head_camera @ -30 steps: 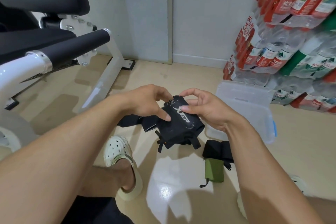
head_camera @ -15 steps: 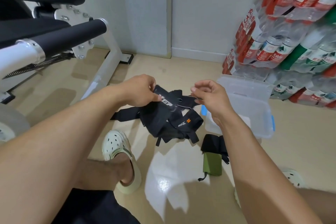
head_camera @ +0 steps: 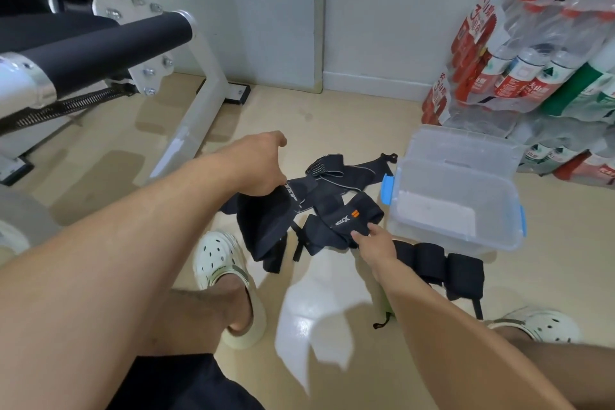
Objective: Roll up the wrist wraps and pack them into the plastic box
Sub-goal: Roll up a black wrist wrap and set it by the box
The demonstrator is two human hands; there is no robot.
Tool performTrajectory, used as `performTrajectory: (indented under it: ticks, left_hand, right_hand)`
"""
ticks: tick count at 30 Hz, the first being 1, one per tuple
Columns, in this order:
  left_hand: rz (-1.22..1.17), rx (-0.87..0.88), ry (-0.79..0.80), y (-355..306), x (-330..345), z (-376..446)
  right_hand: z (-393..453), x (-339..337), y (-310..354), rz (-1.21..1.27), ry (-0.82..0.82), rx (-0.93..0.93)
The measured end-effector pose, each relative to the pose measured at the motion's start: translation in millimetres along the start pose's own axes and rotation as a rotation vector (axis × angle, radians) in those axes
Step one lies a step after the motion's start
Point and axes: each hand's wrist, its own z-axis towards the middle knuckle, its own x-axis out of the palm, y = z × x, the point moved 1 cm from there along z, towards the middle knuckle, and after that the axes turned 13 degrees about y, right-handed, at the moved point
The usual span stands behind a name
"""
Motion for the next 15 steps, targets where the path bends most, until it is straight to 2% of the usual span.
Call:
performTrajectory:
  ticks: [3,6,10,13,15]
  left_hand:
    - [-0.023,0.016,-0.022,1.4,-1.7,3.6]
    - [-0.048,0.020,-0.026,5.0,-2.5,7.3]
    - [-0.071,0.000,-0.017,10.1,-5.3,7.5]
    - [-0.068,-0.013,-0.032,12.3,-7.0,5.3]
    - [-0.067,-0.010,-0.030,12.5,-6.8,4.4]
  right_hand:
    - [12.0,4.9,-10.9,0.040,-0.036,0.059]
    - [27.7,6.8,-16.1,0.150,-0.039,0.230]
    - [47.2,10.8,-34.9,0.558,0.085,0.456]
    - [56.2,12.3,-52.1,0.679,0.149,0.396]
    - [59.9,6.9,-53.7,0.570,0.132,0.304]
